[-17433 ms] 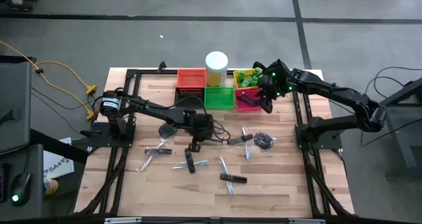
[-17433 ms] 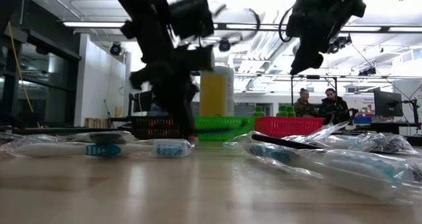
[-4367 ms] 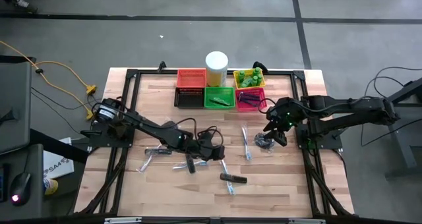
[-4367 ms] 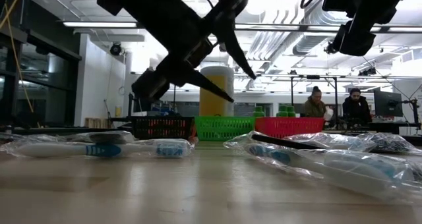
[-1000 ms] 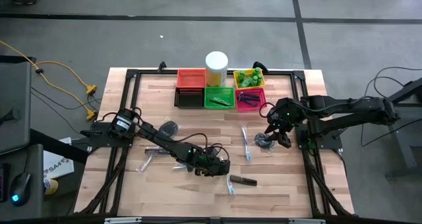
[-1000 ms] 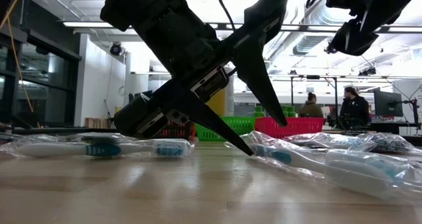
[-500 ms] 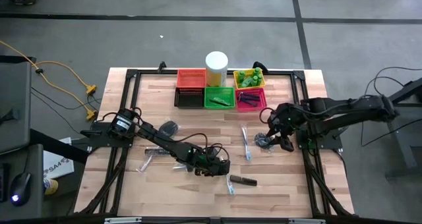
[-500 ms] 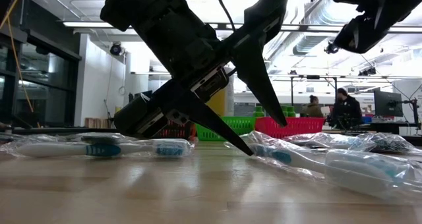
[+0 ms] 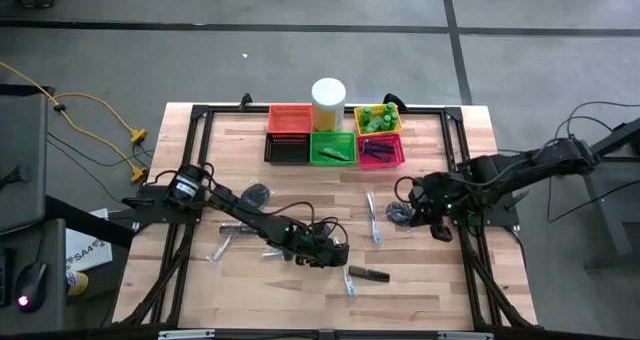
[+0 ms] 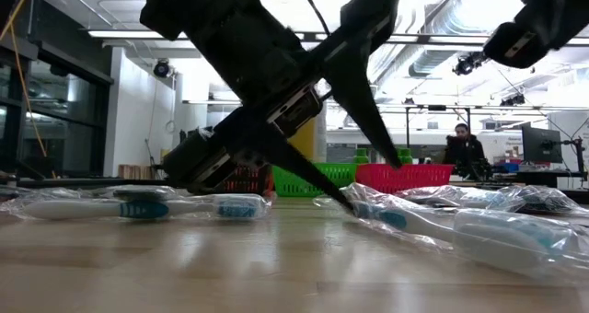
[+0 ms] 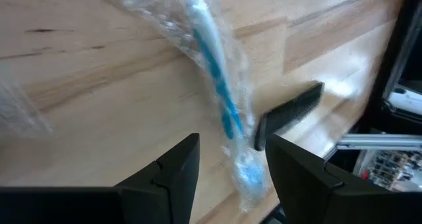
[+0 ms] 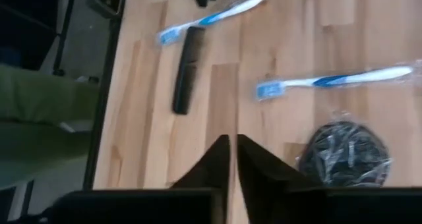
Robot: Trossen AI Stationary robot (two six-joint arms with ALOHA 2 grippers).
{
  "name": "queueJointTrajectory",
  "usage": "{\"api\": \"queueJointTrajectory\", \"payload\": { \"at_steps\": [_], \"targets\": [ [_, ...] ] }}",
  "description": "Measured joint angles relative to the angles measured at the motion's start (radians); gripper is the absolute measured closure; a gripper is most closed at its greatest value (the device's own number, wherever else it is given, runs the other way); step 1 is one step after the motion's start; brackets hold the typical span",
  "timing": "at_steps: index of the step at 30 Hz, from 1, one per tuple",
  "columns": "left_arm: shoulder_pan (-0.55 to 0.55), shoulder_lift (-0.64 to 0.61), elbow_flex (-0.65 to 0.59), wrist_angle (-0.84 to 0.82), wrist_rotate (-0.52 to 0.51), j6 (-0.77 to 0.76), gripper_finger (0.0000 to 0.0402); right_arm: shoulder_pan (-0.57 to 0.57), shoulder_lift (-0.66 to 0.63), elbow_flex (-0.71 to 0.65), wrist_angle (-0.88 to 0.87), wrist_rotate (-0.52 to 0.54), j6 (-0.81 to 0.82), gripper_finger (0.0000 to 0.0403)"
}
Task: Pick & Place Travel size toiletries
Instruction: Put the black comb into the green bin
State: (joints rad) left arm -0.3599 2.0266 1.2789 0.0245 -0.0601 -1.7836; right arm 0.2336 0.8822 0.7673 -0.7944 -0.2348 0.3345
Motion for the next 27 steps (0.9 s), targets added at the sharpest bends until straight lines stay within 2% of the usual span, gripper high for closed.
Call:
{"api": "queueJointTrajectory", "payload": {
  "at_steps": [3,6,12,17,22,27],
  "targets": [
    [0.000,-0.002,0.000,0.003,0.000,0.000,0.0226,0.055,0.000,0.000,-0.004,0.021,0.032,0.0398],
    [0.000,-0.002,0.000,0.002,0.004,0.000,0.0226,0.123,0.000,0.000,-0.003,0.086,0.089,0.0400],
    [0.007,-0.002,0.000,0.002,0.025,0.072,0.0226,0.280,0.015,0.000,0.049,0.291,0.296,0.0400],
    [0.015,-0.012,0.000,0.007,0.055,0.188,0.0226,0.410,0.095,0.000,0.165,0.420,0.475,0.0400],
    [0.013,-0.065,0.002,-0.057,0.047,0.319,0.0226,0.501,0.258,0.000,0.221,0.434,0.591,0.0400],
    [0.013,-0.113,0.000,-0.150,0.045,0.405,0.0226,0.536,0.421,0.000,0.291,0.411,0.686,0.0400]
  ]
}}
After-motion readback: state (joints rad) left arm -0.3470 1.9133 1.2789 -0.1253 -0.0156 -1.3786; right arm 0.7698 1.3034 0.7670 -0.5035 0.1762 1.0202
